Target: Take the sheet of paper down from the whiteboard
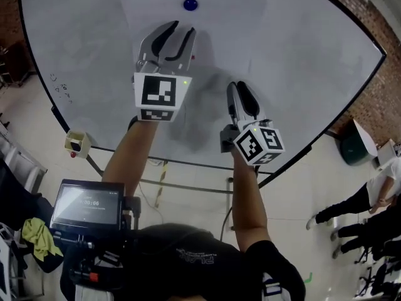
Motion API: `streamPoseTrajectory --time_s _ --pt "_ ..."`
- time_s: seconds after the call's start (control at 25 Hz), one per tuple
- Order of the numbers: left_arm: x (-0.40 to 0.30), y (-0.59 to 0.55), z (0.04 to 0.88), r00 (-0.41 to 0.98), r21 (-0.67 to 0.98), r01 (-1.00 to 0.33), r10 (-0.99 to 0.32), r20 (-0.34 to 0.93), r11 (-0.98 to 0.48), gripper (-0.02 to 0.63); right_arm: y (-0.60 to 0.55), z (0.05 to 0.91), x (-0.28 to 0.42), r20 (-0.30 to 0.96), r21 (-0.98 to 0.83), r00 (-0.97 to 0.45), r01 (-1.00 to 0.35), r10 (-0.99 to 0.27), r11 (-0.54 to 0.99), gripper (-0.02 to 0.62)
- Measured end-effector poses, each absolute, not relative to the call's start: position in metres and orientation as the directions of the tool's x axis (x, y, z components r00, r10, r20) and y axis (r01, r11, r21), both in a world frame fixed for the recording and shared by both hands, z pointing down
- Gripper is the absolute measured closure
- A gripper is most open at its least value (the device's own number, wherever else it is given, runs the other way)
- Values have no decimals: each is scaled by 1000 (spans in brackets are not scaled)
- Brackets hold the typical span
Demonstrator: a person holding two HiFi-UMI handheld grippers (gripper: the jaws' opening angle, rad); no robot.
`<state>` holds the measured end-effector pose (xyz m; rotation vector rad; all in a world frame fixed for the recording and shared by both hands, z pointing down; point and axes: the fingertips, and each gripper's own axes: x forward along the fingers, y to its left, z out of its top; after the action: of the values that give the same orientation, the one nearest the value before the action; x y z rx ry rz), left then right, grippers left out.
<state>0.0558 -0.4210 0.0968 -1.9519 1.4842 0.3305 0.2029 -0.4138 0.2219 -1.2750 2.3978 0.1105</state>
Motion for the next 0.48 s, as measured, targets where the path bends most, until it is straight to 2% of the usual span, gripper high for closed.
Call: streamPoseTrajectory --time_s 0.24,0.48 --pt "41 -437 75 282 -360 -930 -784 -554 -80 439 -425 203 193 -441 -214 -507 -742 -741 635 448" --pt "34 -441 66 265 -339 -938 -785 -561 -74 431 -428 195 186 -442 -267 -540 -683 -716 680 430"
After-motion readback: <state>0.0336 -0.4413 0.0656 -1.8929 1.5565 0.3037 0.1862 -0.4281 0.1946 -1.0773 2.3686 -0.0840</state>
